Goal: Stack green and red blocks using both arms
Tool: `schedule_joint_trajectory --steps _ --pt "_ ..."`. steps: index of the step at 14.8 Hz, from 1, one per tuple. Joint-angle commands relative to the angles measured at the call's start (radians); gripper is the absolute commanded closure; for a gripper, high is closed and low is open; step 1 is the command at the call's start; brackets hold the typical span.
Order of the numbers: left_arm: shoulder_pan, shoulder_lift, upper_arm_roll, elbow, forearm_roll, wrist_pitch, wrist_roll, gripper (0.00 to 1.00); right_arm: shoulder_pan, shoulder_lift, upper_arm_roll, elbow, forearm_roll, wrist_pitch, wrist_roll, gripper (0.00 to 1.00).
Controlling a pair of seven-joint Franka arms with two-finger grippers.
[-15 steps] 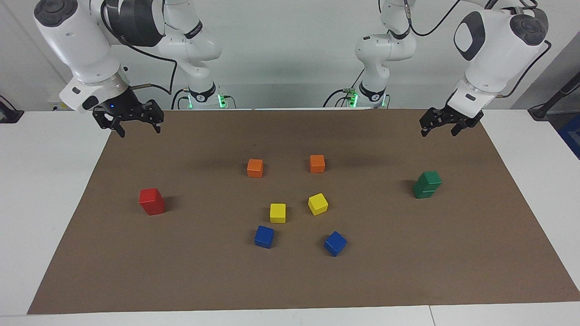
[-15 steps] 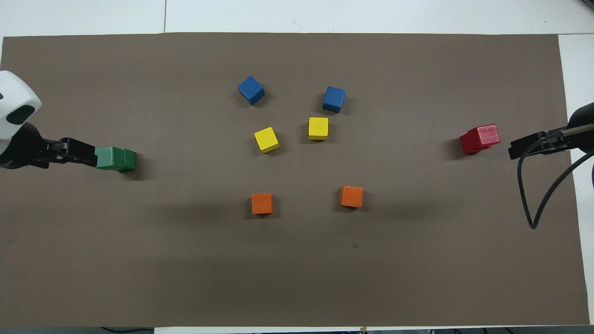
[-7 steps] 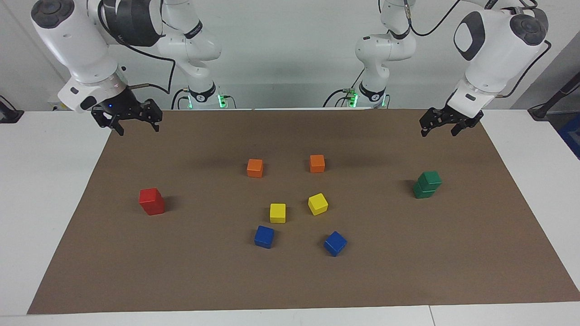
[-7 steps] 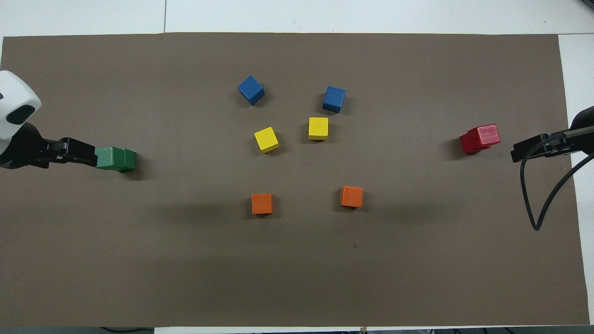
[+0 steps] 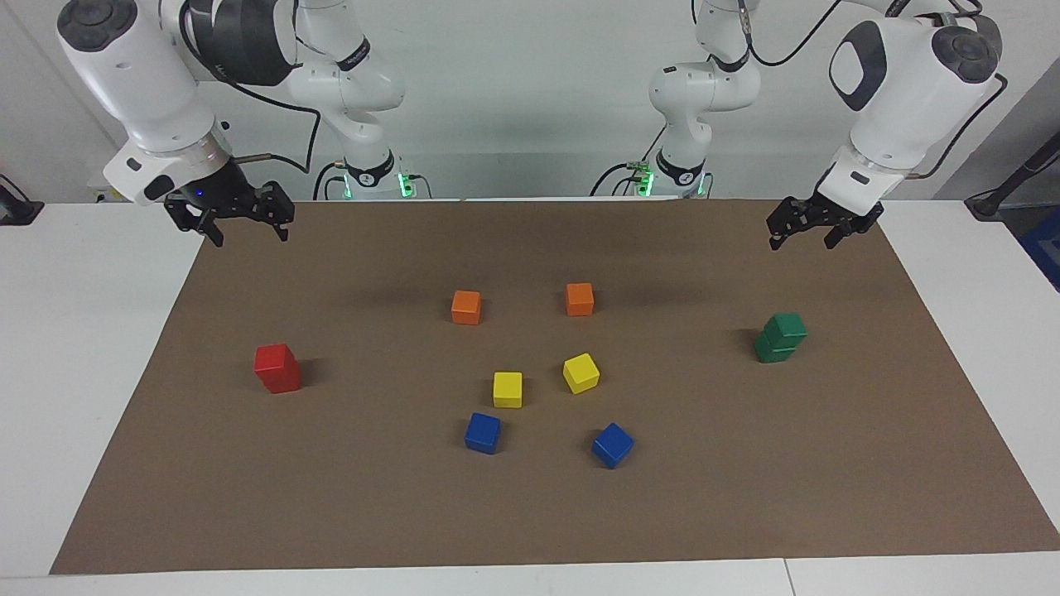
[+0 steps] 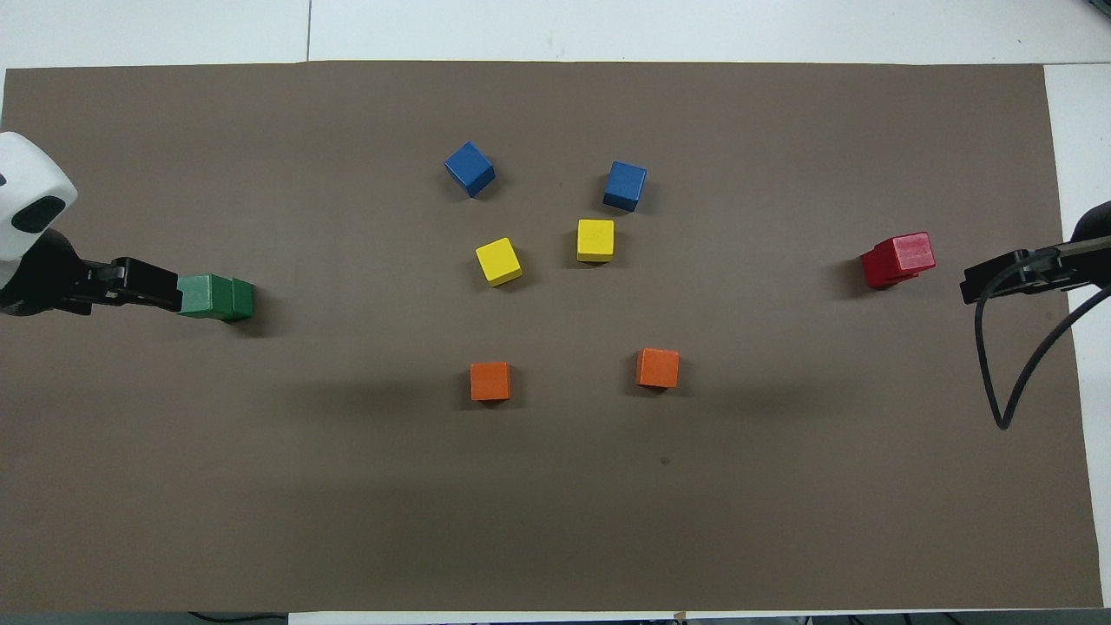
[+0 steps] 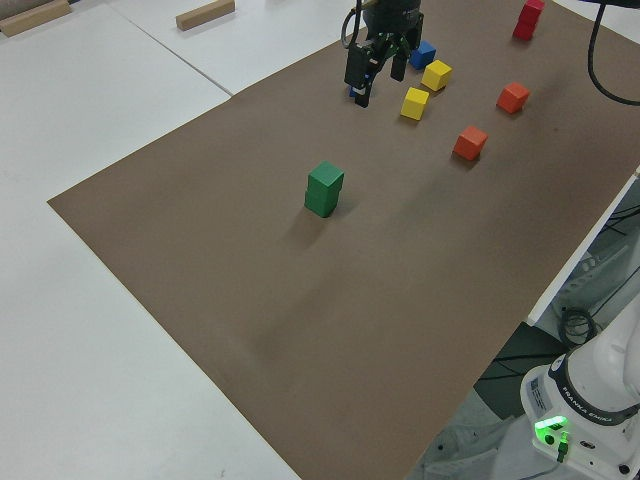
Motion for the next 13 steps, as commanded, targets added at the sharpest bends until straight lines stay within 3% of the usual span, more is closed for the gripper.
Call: schedule_joint_trajectory --steps 1,13 --pt "-0.001 -0.008 0.004 0.000 -0.014 0.004 -0.004 0.00 -0.008 -0.016 0.002 -0.014 -0.015 0.009 0.021 0.00" --pt "-0.001 -0.008 0.004 0.000 -0.014 0.004 -0.003 0.00 -0.008 -0.021 0.003 -0.019 -0.010 0.000 0.019 0.00"
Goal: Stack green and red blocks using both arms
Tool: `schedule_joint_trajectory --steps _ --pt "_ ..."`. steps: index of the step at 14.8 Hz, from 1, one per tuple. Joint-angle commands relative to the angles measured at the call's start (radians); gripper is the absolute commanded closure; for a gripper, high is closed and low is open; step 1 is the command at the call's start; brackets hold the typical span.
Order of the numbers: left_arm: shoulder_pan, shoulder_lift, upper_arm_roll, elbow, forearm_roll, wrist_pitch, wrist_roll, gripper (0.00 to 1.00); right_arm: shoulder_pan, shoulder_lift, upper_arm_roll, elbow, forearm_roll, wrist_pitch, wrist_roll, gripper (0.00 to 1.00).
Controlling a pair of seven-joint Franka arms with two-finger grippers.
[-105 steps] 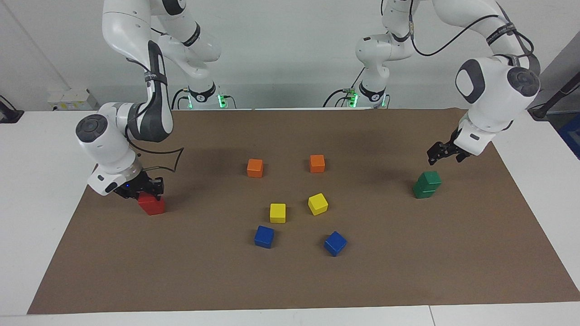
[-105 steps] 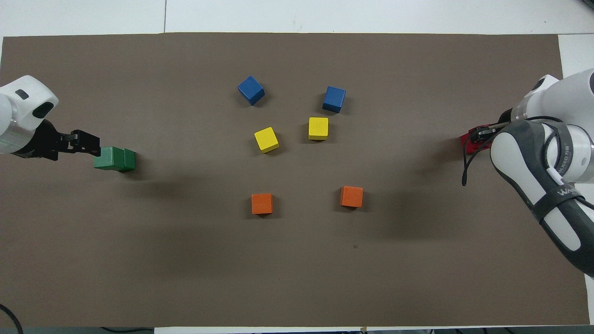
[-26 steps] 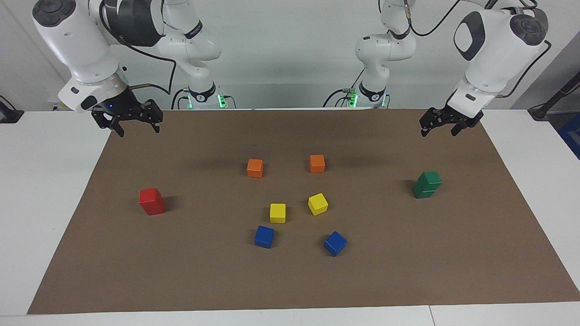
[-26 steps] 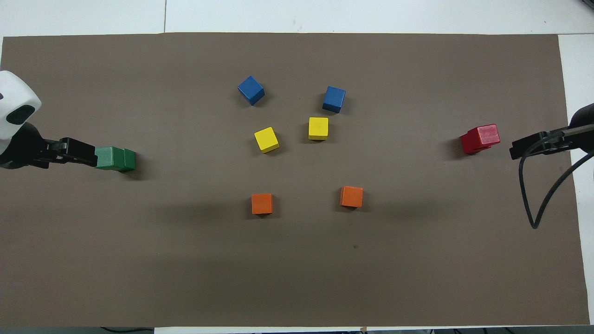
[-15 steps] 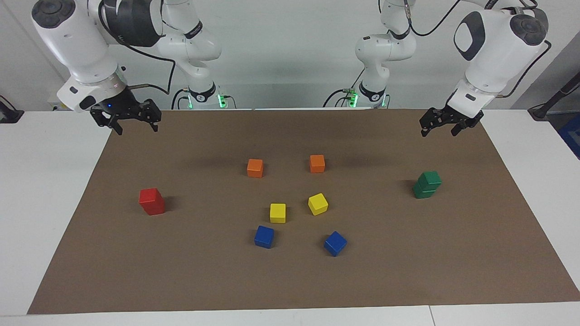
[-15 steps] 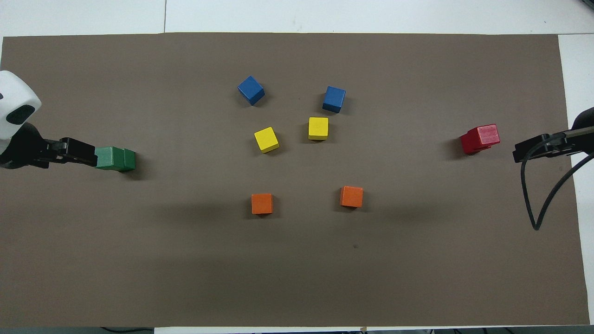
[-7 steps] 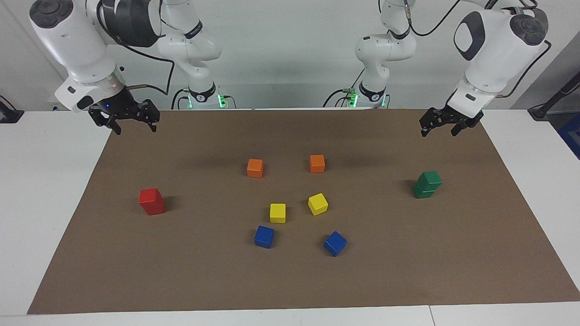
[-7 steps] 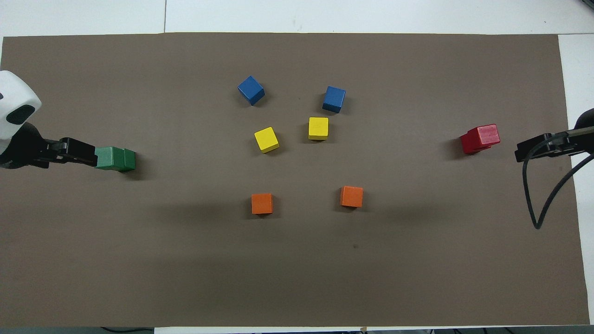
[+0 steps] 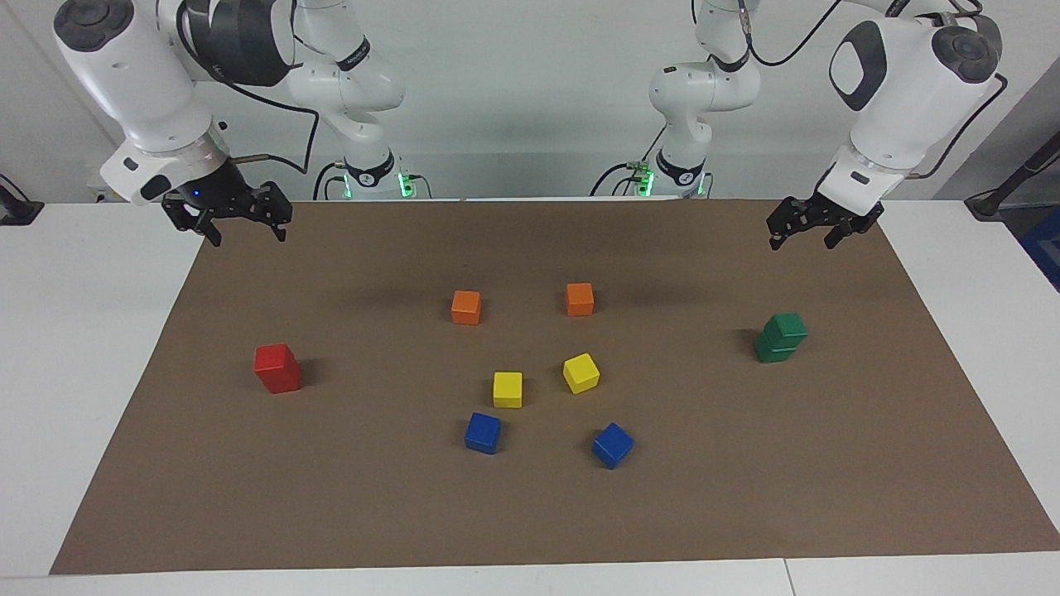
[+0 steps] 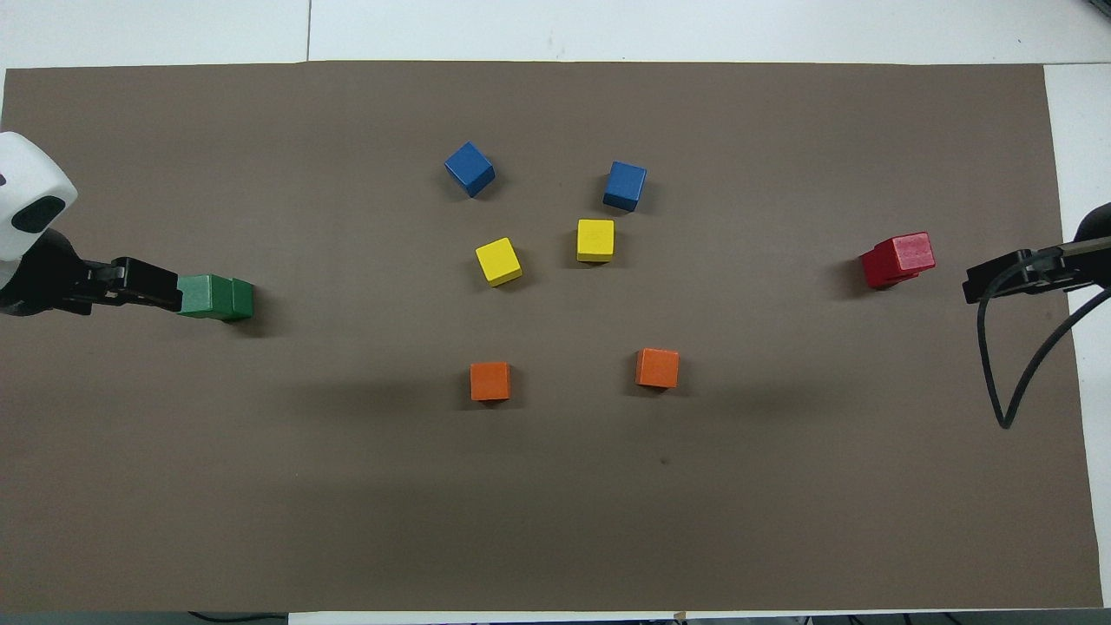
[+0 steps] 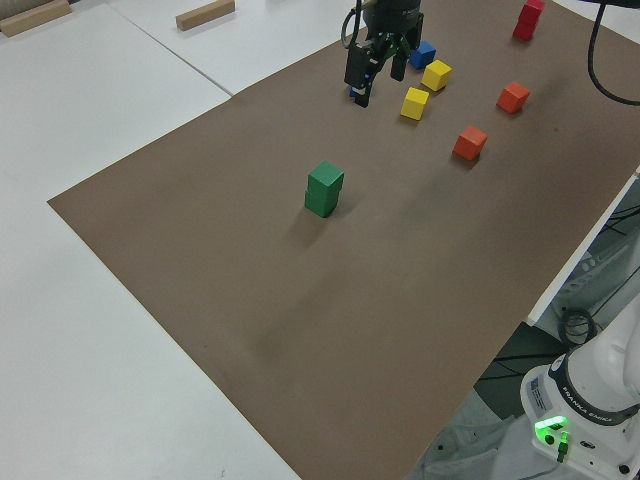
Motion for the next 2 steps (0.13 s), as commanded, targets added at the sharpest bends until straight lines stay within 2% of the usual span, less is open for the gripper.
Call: schedule_joint_trajectory --steps 1,2 --pt "-0.001 -0.008 0.004 0.000 -0.014 0.004 -0.004 0.00 -0.006 -0.020 0.004 -0.018 -0.010 0.000 0.018 0.00" --pt "-0.001 -0.008 0.004 0.000 -0.013 0.004 -0.004 0.00 -0.007 -0.020 0.004 -0.018 -0.010 0.000 0.018 0.00"
